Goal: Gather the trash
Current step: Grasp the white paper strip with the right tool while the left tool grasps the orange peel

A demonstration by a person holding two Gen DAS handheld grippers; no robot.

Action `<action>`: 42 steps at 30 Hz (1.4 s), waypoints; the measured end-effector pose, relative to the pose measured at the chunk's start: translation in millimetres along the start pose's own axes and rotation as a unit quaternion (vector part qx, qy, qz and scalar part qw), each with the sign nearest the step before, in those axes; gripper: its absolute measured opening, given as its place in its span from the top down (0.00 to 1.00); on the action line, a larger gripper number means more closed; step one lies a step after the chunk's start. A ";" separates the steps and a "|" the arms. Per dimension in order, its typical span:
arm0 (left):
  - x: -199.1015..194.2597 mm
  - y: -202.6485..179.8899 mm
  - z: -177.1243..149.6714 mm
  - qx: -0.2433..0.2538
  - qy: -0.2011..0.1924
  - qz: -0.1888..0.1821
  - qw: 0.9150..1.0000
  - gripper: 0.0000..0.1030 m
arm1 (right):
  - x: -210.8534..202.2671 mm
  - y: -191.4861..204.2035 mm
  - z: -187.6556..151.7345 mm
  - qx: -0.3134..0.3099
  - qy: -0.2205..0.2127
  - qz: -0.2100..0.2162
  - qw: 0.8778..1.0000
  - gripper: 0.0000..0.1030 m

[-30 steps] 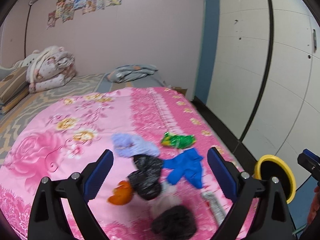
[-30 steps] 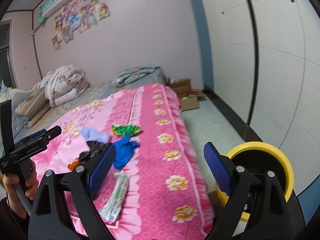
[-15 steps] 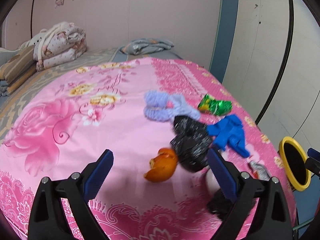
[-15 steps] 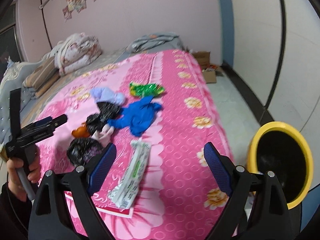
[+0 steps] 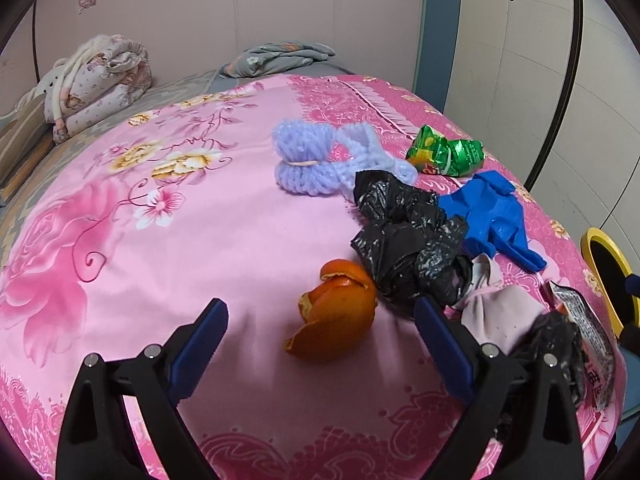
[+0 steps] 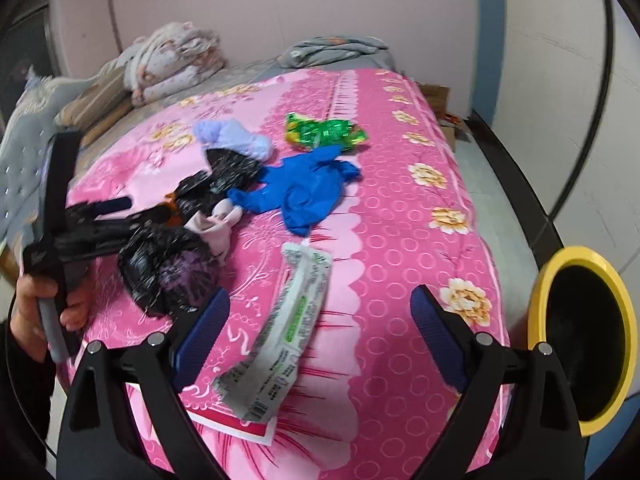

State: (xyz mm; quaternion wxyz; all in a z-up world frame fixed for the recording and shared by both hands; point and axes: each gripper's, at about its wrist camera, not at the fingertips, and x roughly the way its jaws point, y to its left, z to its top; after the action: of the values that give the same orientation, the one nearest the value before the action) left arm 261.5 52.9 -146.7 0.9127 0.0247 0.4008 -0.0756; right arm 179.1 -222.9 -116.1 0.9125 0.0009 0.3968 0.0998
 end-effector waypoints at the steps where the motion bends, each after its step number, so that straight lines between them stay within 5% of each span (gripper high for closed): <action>1: 2.1 -0.5 0.8 0.000 0.001 -0.003 1.000 0.12 | 2.3 0.3 -0.4 0.000 0.003 0.000 1.000 0.15; 8: 13.6 -3.4 4.4 0.000 0.008 -0.016 1.000 0.21 | 23.4 0.5 -2.9 0.002 0.022 -0.003 1.000 0.28; 15: 24.3 -5.7 1.2 0.006 0.024 -0.028 0.999 0.57 | 43.7 7.5 -6.1 -0.005 0.043 0.001 0.999 0.51; 18: 22.4 -2.7 0.6 -0.002 0.018 -0.034 0.999 0.62 | 48.6 8.9 -7.2 -0.005 0.051 0.004 0.999 0.67; 29: 3.3 10.1 1.9 -0.030 0.000 -0.022 0.999 0.64 | 30.9 9.4 -1.5 0.000 0.037 0.022 0.999 0.72; 42: -60.3 -14.7 24.9 -0.013 -0.054 -0.015 0.998 0.64 | -45.4 0.2 23.6 0.015 -0.044 0.050 0.998 0.72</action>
State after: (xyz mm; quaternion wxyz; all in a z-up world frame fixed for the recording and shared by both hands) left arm 237.1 42.9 -85.2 0.9319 0.0026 0.3527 -0.0850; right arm 165.9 -229.2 -67.0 0.9226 0.0389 0.3575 0.1396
